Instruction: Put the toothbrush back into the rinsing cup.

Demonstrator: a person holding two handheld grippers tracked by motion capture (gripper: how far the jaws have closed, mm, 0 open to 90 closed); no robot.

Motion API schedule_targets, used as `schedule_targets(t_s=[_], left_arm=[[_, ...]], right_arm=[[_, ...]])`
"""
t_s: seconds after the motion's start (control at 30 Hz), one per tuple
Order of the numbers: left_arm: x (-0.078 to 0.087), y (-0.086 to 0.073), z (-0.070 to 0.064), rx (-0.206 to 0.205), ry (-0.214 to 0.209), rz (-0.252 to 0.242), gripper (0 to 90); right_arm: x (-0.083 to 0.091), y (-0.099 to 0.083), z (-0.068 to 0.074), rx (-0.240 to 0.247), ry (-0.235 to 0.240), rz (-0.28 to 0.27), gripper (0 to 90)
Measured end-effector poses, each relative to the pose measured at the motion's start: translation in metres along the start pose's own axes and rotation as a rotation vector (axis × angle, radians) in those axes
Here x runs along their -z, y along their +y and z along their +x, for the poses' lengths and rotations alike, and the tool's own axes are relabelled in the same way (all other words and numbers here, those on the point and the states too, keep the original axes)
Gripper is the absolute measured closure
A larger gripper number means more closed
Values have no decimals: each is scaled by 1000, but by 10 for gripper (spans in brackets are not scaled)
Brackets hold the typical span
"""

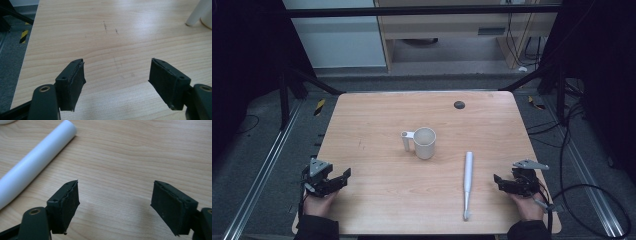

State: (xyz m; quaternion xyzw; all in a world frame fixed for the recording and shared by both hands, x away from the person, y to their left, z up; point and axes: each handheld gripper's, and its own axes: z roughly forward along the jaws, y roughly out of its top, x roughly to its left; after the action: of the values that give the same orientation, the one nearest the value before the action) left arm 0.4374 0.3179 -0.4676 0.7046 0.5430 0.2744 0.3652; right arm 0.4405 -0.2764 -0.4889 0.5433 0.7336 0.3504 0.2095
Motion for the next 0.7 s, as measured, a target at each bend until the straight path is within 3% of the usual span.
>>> schedule_targets(t_s=[0.27,0.53,0.7], left_arm=[[-2,-2,-2,4,-15,21,285],[-4,-2,-3,2,-19,49,235],[-4,-3,1,13,-20,62,228]], right_arm=[[8,1,13,42,69,-27,303],[8,3,39,129,159,-2,372],[6,5,47,146,202,6,399]])
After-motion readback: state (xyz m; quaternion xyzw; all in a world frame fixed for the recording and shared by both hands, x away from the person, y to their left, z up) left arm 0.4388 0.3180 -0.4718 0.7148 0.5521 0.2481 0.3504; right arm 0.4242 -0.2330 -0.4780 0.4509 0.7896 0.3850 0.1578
